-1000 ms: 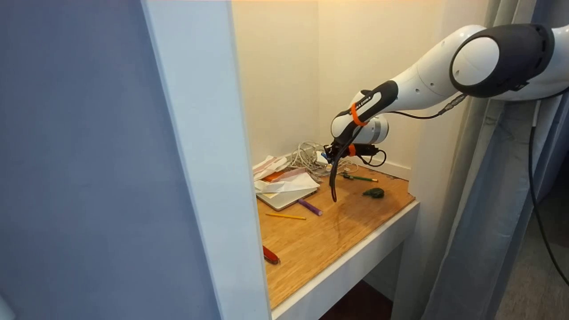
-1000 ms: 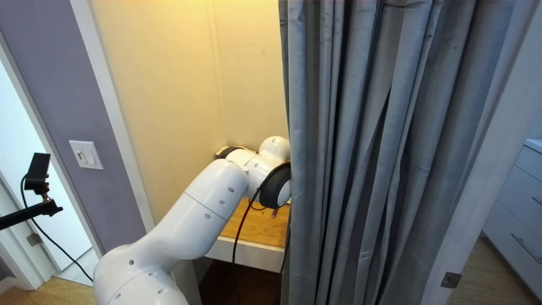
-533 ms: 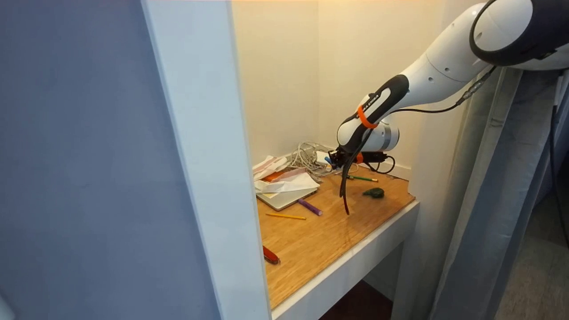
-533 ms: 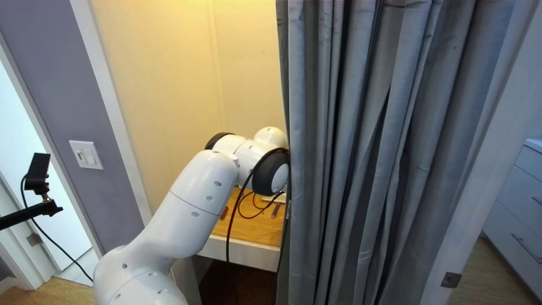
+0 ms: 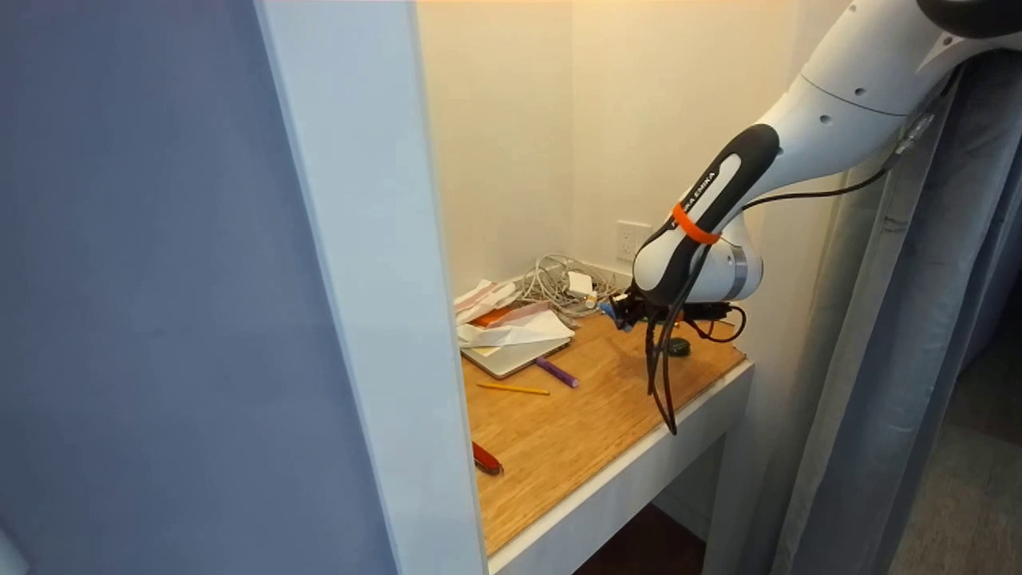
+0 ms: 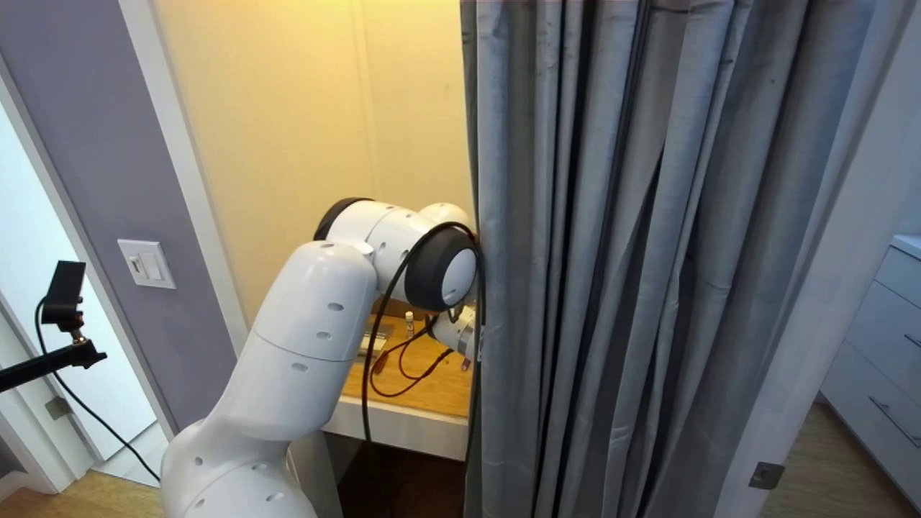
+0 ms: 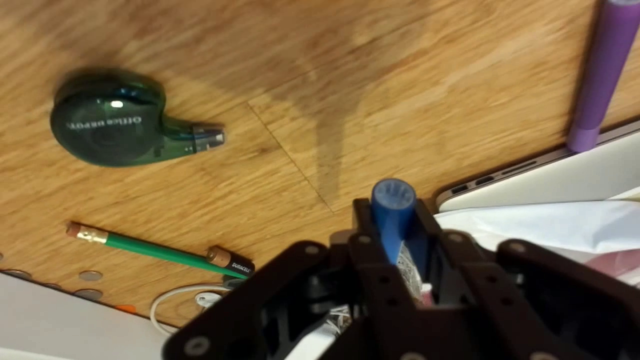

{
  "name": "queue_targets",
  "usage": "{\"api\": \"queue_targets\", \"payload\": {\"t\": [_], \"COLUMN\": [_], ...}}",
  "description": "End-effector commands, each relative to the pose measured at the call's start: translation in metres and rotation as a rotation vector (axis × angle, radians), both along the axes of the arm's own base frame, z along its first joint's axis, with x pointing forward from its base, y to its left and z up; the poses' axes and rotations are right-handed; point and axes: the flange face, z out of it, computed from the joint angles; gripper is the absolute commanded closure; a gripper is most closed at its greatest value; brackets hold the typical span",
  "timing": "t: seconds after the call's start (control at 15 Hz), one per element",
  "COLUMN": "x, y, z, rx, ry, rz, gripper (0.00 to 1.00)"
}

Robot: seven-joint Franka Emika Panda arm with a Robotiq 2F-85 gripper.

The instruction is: Pick up the blue marker and use it to flip the light switch in the closet downwards, put the blue marker back on the shelf

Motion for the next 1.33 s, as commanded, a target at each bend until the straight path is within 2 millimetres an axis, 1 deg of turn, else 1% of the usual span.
{"api": "queue_targets", "payload": {"t": [0.0,0.13,0.33,0.4,0.53,0.67,0.87,1.07,1.27], "x": [-0.012,-0.026,-0.028,-0.028,-0.030,-0.033,-0.037,-0.029,-0.014], "y": [0.003,0.002,0.001,0.001,0.029,0.051,0.072,0.079,0.077], "z": [0.001,0.005,0.009,0.009,-0.002,-0.013,-0.026,-0.035,-0.039], "rx": [0.010,0.017,0.016,0.016,-0.021,-0.049,-0.085,-0.117,-0.145], "ry": [-0.006,-0.003,-0.006,-0.006,0.049,0.078,0.093,0.088,0.070], "rz": [-0.003,-0.004,-0.006,-0.006,0.146,0.248,0.362,0.391,0.376], "gripper": [0.79,0.79,0.79,0.93,0.94,0.94,0.94,0.94,0.94]}}
